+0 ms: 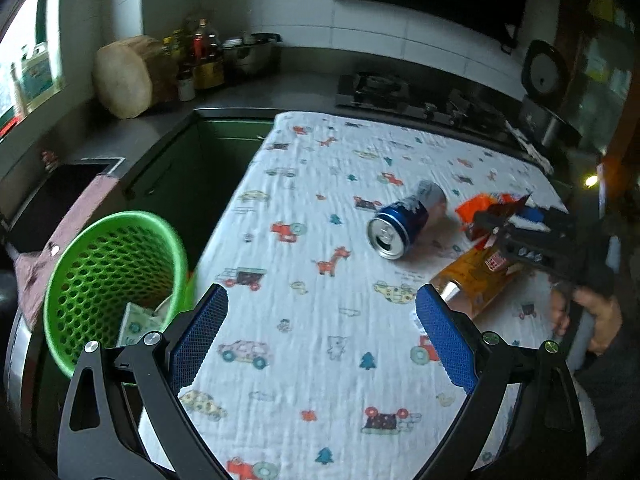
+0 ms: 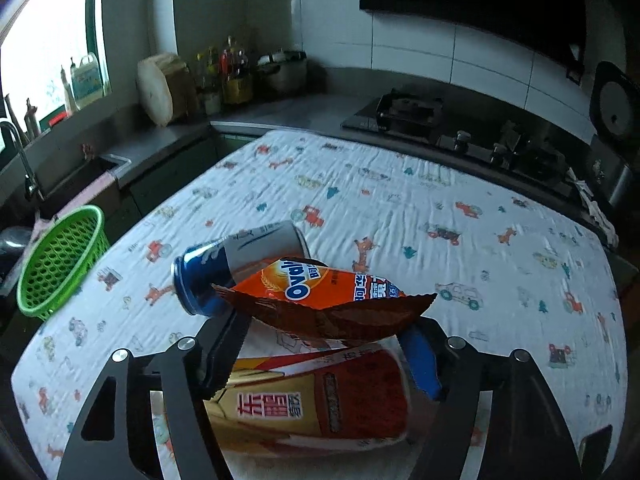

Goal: Collect trash
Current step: 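Move the right tool to the orange Ovaltine snack bag and grasp it, then grasp and lift the yellow drink bottle with the left tool while the right holds the bag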

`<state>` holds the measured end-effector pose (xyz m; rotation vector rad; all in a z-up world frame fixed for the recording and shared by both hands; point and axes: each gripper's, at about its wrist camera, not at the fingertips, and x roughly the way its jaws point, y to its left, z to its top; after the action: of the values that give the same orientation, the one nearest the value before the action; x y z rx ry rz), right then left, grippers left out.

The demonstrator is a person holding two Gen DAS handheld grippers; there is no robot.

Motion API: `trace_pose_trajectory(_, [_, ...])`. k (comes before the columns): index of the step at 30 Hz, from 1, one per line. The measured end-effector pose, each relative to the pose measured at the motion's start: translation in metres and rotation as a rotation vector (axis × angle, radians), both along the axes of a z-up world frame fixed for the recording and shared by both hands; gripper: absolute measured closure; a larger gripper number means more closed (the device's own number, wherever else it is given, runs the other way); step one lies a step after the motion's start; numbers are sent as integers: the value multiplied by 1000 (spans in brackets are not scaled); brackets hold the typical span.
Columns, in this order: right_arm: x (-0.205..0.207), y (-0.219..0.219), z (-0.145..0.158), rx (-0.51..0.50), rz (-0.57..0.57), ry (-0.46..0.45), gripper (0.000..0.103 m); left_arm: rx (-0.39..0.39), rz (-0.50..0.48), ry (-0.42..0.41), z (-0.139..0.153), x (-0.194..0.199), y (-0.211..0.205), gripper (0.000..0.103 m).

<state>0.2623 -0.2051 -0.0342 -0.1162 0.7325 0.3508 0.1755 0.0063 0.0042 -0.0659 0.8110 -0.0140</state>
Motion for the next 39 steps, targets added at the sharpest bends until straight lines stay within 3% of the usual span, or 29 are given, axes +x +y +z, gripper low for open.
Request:
trace_pose_trajectory(9, [-34, -38, 32, 46, -3, -45, 35, -38, -209, 57, -34, 27, -58, 9])
trace_pose_trajectory(19, [-54, -74, 35, 45, -26, -46, 35, 51, -406, 30, -48, 50, -125, 9])
trace_pose_trajectory(26, [-54, -90, 28, 54, -41, -32, 35, 132, -488, 23, -59, 65, -159, 10])
trace_pose_trajectory(39, [-49, -101, 17, 61, -64, -7, 35, 160, -577, 81, -83, 90, -179, 21])
